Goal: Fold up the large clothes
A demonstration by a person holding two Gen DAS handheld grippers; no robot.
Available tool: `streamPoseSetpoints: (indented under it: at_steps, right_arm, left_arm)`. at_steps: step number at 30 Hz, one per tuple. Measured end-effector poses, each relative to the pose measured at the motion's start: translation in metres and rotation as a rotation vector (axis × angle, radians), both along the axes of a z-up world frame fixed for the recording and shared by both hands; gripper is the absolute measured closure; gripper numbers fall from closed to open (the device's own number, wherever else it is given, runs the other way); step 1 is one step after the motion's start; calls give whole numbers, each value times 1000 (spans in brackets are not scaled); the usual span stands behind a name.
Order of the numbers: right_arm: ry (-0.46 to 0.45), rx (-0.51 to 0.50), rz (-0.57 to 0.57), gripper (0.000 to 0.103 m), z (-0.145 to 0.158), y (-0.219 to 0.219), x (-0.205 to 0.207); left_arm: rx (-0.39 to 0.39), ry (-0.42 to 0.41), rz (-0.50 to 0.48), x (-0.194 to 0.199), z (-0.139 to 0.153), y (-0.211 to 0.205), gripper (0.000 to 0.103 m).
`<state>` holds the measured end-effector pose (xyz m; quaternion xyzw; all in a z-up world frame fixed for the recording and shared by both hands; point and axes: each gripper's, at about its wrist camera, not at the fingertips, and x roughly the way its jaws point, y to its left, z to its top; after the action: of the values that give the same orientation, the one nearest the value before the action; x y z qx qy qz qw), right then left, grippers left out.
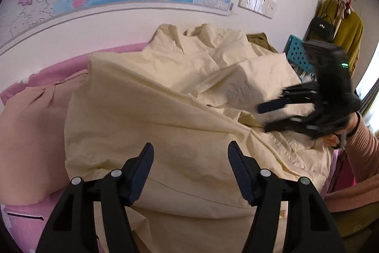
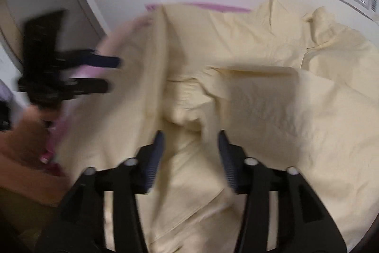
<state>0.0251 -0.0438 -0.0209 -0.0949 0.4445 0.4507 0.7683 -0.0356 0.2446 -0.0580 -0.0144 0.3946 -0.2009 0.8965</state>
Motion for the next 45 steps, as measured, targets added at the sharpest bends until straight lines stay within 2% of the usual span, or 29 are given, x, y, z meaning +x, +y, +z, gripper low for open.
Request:
streamPoseSetpoints:
  at_steps: [3, 6, 8, 10, 11, 12, 15, 19, 23, 25, 27, 31, 33, 34, 36, 38, 39, 41, 45]
  right_arm:
    - [72, 46, 66, 33, 1, -16, -30]
    - [132, 16, 116, 33, -10, -11, -58]
    - [159, -39, 131, 36, -25, -5, -75]
    - [135, -80, 133, 56, -32, 1, -85]
    - [121, -92, 133, 75, -32, 4, -88]
    - [122, -88, 138, 86, -27, 4, -88]
    - [35, -78, 120, 90, 7, -3, -90]
    - [-214, -156, 50, 91, 79, -16, -76]
    - [-342, -244, -59, 91, 113, -26, -38]
    - [-379, -272, -107, 91, 117, -25, -13]
    - [-375, -281, -144, 91, 109, -31, 9]
    - [-308, -322, -210, 91, 67, -31, 51]
    - [-258, -358, -227, 87, 37, -27, 64]
    - [-236, -359, -238, 84, 27, -28, 71]
    - [-209, -347, -260, 68, 13, -34, 78]
    - [-195, -297, -281, 56, 12, -45, 77]
    - [-200, -269, -286, 47, 15, -50, 72]
    - [-232, -213, -300, 39, 26, -67, 60]
    - [-211, -169, -315, 39, 27, -93, 42]
  left_arm:
    - [-9, -18, -1, -3, 4, -2, 41]
    - [-8, -27, -8, -3, 6, -4, 41]
    - [-8, -31, -12, -3, 7, -6, 41]
    - [-11, -31, -13, -2, 6, -8, 41]
    - [-10, -29, -8, -1, 5, -8, 41]
    - [-11, -27, -3, -1, 5, -7, 41]
    - [-23, -24, 29, -1, 9, 2, 40]
    - [-52, -43, 91, -1, 23, 18, 40]
    - [-26, -68, 140, 9, 35, 21, 39]
    - [-15, -63, 158, 18, 35, 18, 39]
    - [4, -55, 166, 27, 31, 13, 39]
    - [56, -8, 172, 44, 12, 2, 39]
    - [93, -5, 159, 48, 5, -4, 39]
    - [142, -9, 165, 50, -1, -8, 39]
    - [229, 10, 181, 58, -14, -13, 39]
    - [267, 34, 201, 65, -24, -10, 39]
    - [269, 44, 206, 67, -26, -8, 39]
    - [264, 58, 230, 73, -31, 1, 40]
    - [255, 57, 242, 78, -32, 5, 40]
